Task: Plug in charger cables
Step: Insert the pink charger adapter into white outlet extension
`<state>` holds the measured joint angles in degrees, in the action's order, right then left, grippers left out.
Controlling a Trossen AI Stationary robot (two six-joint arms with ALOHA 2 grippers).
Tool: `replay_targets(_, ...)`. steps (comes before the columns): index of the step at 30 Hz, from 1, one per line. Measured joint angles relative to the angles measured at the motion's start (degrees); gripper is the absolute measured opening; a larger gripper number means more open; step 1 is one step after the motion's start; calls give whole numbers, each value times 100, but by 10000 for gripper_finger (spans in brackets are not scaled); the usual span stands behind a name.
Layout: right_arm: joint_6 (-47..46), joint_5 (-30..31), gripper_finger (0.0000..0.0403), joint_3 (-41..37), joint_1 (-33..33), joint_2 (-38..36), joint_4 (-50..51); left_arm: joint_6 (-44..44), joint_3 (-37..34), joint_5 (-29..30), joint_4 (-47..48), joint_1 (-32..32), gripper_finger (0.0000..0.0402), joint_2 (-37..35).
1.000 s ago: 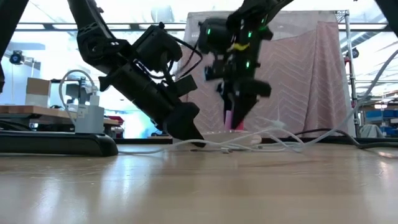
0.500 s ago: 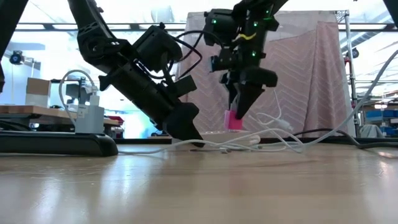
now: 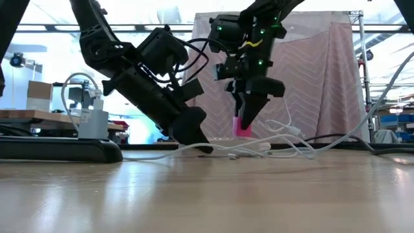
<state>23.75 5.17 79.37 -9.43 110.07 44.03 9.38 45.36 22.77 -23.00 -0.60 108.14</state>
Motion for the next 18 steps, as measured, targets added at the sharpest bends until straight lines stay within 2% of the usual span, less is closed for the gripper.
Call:
replay_targets(5, 91, 8, 137, 16, -6, 212, -92, 31, -12, -3, -33, 0, 180, -12)
replay_targets(18, 68, -121, 137, 16, -159, 218, 99, -52, -13, -20, -61, -4, 177, -13)
